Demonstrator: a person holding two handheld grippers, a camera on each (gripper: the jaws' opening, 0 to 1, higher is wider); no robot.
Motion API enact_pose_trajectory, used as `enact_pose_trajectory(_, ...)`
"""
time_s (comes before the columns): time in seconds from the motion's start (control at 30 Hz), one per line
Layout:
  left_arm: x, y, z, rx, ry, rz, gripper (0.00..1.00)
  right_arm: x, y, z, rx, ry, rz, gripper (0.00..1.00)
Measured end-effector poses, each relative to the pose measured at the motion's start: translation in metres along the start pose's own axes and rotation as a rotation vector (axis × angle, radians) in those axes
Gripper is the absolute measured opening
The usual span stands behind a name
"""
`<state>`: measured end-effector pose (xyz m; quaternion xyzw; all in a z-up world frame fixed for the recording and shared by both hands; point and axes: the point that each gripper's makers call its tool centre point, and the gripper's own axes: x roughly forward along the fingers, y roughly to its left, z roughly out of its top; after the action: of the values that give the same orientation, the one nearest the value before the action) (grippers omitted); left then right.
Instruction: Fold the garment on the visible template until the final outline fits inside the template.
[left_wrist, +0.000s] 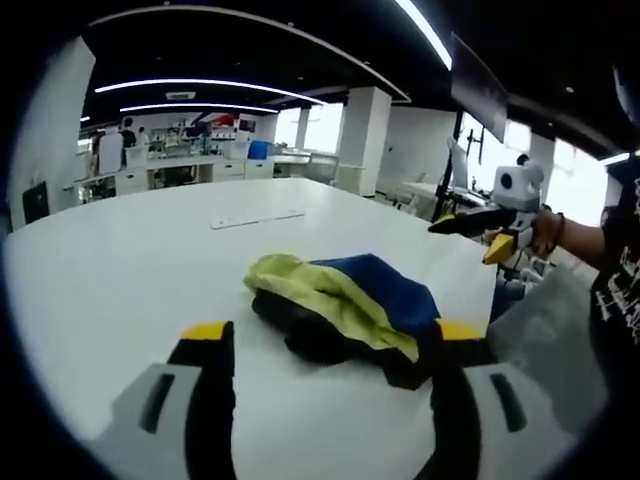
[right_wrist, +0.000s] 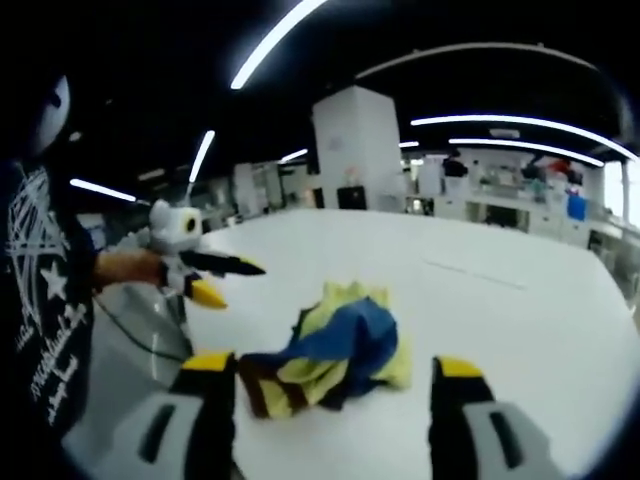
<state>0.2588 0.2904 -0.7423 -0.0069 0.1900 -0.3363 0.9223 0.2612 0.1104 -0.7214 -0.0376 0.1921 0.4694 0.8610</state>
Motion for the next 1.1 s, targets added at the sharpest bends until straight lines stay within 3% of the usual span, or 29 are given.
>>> enact_pose_trajectory(0.13,0.009,-0.007,-0.011,0.033,0.047,-0.046,0.69,0.010,0.008,-0.002,-0.045,0.018,0.050,0.72)
enact_pose_trajectory(0.37,0.022,-0.017,-0.020,0.059,0.057,-0.108,0.57,0.023,0.018,-0.004,-0.078,0.025,0.101,0.63)
enact_pose_trajectory(0.5,0.029,-0.025,-0.026,0.102,0.084,-0.141,0.56,0.030,0.024,-0.008,-0.128,0.041,0.129,0.59)
enact_pose_trajectory(0.77,0.045,-0.040,-0.035,0.196,0.128,-0.186,0.50,0.041,0.027,-0.016,-0.166,0.071,0.153,0.49)
enact_pose_trajectory(0.93,0.052,-0.039,-0.043,0.273,0.170,-0.215,0.45,0.048,0.029,-0.021,-0.204,0.094,0.163,0.44)
enact_pose_trajectory(1.1,0.060,-0.043,-0.047,0.289,0.181,-0.233,0.36,0.055,0.028,-0.026,-0.246,0.122,0.156,0.40)
